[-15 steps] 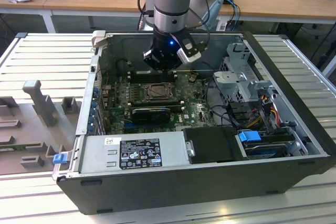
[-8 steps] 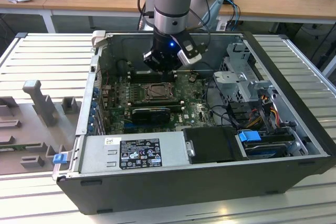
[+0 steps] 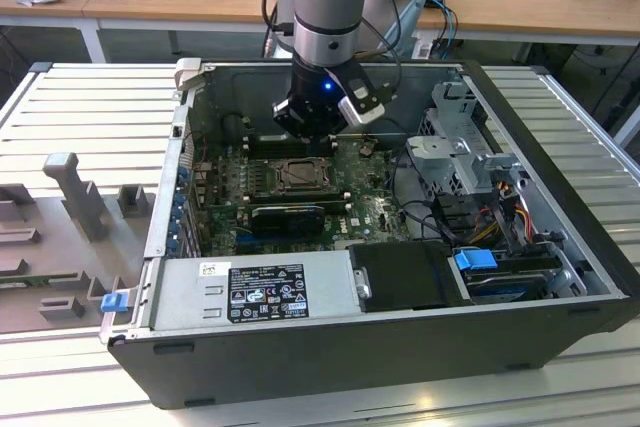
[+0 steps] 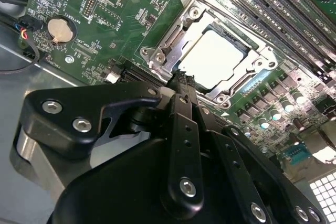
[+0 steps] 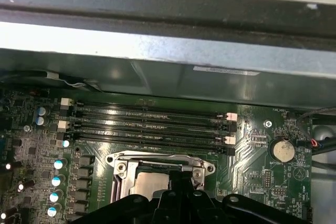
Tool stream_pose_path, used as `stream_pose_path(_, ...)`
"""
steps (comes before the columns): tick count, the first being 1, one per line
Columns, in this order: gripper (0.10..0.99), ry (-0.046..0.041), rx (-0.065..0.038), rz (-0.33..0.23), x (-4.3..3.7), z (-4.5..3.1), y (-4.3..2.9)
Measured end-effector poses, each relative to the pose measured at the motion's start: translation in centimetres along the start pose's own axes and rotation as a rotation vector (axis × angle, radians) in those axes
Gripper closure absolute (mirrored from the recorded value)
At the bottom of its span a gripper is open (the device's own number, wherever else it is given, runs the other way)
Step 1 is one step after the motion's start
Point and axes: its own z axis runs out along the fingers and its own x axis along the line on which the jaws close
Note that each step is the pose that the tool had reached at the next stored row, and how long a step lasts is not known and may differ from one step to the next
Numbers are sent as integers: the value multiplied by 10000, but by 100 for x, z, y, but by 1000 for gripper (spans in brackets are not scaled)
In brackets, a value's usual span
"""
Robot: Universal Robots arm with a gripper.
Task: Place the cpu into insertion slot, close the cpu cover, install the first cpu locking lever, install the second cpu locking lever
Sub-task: 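Install the second cpu locking lever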
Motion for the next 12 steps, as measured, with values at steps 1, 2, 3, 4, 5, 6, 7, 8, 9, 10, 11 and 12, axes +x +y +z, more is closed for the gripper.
stream_pose_path(1,980,0,0,-1,0,0,-2)
stream_pose_path(2,980,0,0,0,0,-1,-4)
stream_pose_path(3,980,0,0,0,0,-1,-7)
stream_pose_path(4,980,1,0,-1,1,-1,-9)
stream_pose_path(5,980,0,0,-1,1,-2,-13)
stream_pose_path(6,980,0,0,0,1,-2,-15)
stream_pose_path(7,980,0,0,0,1,-2,-17)
stream_pose_path(8,980,0,0,-1,2,-3,-22)
stream_pose_path(9,980,0,0,-1,2,-3,-27)
stream_pose_path(10,980,1,0,-2,3,-4,-34)
stream_pose_path(11,980,0,0,-1,3,-5,-41)
stream_pose_path(12,980,0,0,-1,4,-6,-50)
